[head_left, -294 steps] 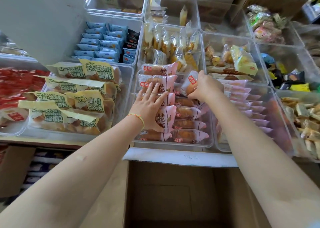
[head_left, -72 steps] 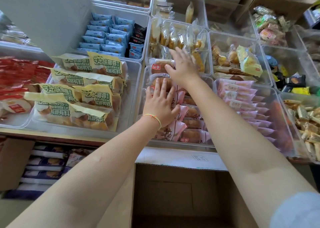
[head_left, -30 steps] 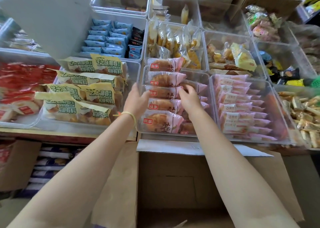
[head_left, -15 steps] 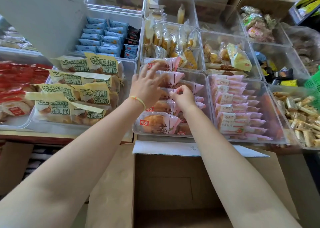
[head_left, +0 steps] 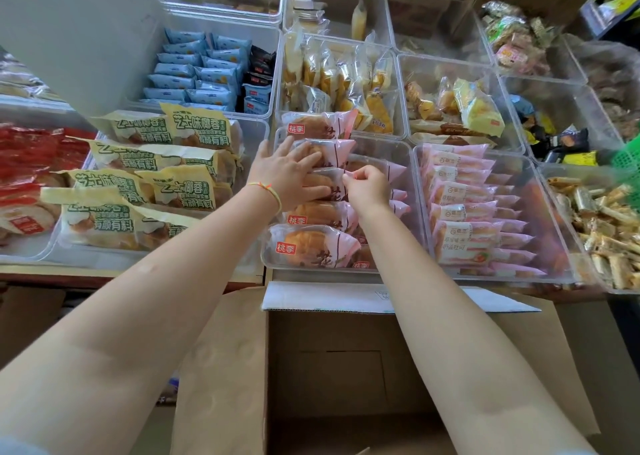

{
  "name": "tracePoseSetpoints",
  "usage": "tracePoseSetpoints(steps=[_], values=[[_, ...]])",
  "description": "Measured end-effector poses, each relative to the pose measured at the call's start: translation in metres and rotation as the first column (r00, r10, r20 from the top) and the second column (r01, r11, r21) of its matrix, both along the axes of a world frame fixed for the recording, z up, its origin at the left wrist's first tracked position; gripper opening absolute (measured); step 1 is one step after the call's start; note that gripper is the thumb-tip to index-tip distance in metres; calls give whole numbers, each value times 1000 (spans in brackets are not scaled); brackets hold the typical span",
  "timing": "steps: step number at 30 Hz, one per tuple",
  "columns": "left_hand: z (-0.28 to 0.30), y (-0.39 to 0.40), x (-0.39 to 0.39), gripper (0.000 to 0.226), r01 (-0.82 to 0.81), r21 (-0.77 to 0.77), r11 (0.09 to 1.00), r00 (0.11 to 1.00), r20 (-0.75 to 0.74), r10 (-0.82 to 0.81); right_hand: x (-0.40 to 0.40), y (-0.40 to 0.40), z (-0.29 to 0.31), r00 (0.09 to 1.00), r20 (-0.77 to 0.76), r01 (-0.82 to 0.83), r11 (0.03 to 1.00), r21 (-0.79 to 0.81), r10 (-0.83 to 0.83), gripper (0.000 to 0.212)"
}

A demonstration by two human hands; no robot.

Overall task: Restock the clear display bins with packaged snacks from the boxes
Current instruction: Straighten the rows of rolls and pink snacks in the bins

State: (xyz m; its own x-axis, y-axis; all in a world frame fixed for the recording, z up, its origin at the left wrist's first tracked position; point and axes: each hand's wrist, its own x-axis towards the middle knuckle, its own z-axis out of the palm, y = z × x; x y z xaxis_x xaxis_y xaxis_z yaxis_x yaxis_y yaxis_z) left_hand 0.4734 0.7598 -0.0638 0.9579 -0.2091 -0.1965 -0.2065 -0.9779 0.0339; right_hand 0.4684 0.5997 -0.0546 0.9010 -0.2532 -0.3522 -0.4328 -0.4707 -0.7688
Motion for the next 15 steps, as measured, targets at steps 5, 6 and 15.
tracePoseSetpoints(steps=[5, 6, 15], values=[[-7, -6, 1, 77, 15, 123, 992, 999, 26, -18, -9, -12, 16, 992, -67, -112, 992, -66, 107, 30], [-8, -6, 2, 77, 20, 138, 990, 999, 32, -25, -14, -17, 20, 977, -143, -173, 981, -89, 159, 55], [10, -12, -32, 49, 75, -124, 989, 963, 267, -40, -41, -14, 10, 910, -331, -239, 968, 80, 252, 54]])
